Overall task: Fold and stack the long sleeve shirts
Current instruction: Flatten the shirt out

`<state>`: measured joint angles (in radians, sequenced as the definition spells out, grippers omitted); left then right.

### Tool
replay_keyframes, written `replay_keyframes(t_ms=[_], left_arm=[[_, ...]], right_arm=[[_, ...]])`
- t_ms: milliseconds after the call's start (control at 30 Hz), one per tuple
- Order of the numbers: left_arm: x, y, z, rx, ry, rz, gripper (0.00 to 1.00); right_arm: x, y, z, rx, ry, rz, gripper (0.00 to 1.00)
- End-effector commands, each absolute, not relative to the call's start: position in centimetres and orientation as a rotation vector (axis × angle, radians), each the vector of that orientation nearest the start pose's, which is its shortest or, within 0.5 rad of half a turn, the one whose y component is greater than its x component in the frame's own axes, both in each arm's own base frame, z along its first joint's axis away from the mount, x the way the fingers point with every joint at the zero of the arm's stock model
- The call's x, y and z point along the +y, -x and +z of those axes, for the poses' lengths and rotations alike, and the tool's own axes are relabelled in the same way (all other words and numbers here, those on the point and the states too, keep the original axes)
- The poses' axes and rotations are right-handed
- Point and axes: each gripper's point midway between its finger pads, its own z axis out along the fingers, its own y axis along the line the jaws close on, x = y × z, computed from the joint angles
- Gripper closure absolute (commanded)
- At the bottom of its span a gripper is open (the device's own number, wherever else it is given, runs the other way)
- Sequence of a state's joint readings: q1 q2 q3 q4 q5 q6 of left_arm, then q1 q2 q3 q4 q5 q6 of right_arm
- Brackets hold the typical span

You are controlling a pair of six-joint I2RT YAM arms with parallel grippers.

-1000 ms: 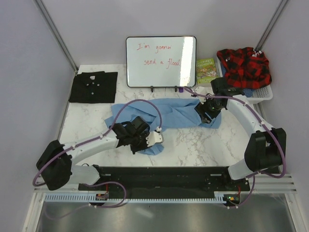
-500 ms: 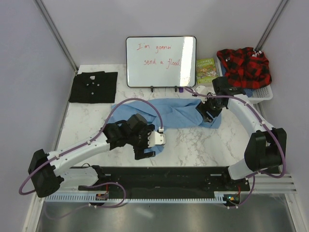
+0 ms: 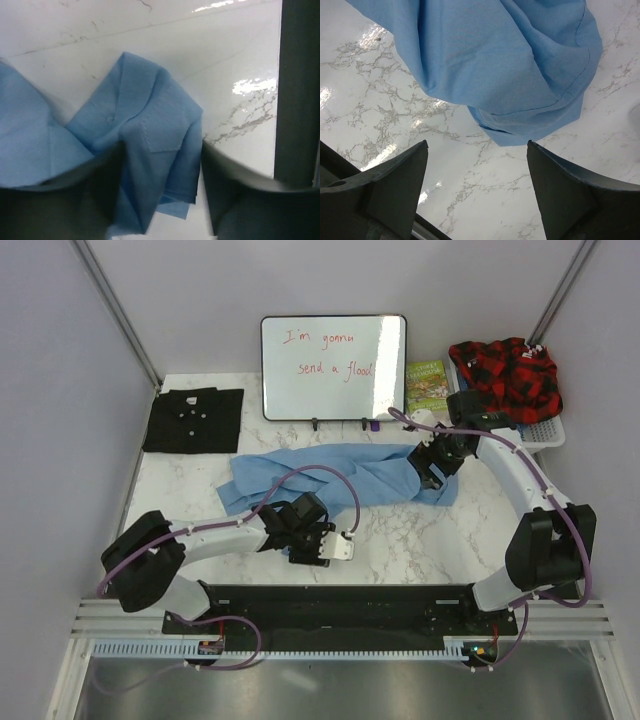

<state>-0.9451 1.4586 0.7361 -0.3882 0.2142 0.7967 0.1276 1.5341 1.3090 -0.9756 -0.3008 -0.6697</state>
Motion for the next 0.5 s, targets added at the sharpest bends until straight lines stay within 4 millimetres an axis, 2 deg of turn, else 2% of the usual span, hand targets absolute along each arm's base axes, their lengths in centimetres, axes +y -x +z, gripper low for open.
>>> replay_keyframes(t_ms=[0, 33, 67, 100, 167, 200, 267, 300, 367, 400, 467], left_arm=[[-25.5, -17.3, 2.8, -2.161, 2.864, 0.418, 0.68], [-26.4, -17.9, 4.8, -2.205, 2.874, 0.433, 0.98], [-25.7, -17.4, 7.2, -2.294, 2.802, 0.462, 0.98], [-27.7, -18.0, 12.0, -2.343, 2.853, 0.586, 0.98], [-28.4, -17.8, 19.0, -2.466, 2.841, 0.786, 0.98], [-29.0, -17.6, 26.3, -2.510, 2.948, 0.936, 0.98], [-28.8, -17.8, 32.9, -2.621, 3.012, 1.035, 0.98], [-28.5, -18.5, 38.3, -2.726, 3.103, 1.067, 0.98], [-27.8, -20.0, 42.8, -2.937, 3.092, 1.078, 0.98], [-26.9, -21.5, 45.7, -3.153, 3.047, 1.011, 0.98], [-26.0, -24.2, 48.4, -3.452, 2.922, 0.934, 0.98]], right_arm=[[7.5, -32.6, 15.6, 2.391, 1.119, 0.294, 0.12], [7.6, -32.7, 15.8, 2.385, 1.119, 0.298, 0.12], [7.7, -32.9, 16.3, 2.373, 1.114, 0.297, 0.12], [7.6, -33.0, 16.5, 2.369, 1.109, 0.295, 0.12], [7.6, -33.3, 17.6, 2.341, 1.100, 0.297, 0.11], [7.5, -33.4, 17.9, 2.331, 1.099, 0.295, 0.11], [7.5, -34.0, 18.9, 2.302, 1.086, 0.286, 0.10], [7.5, -34.1, 19.3, 2.290, 1.080, 0.295, 0.09], [7.5, -34.4, 20.0, 2.270, 1.068, 0.296, 0.06], [7.5, -34.6, 20.3, 2.264, 1.056, 0.298, 0.06], [7.4, -34.9, 21.2, 2.242, 1.039, 0.294, 0.03]])
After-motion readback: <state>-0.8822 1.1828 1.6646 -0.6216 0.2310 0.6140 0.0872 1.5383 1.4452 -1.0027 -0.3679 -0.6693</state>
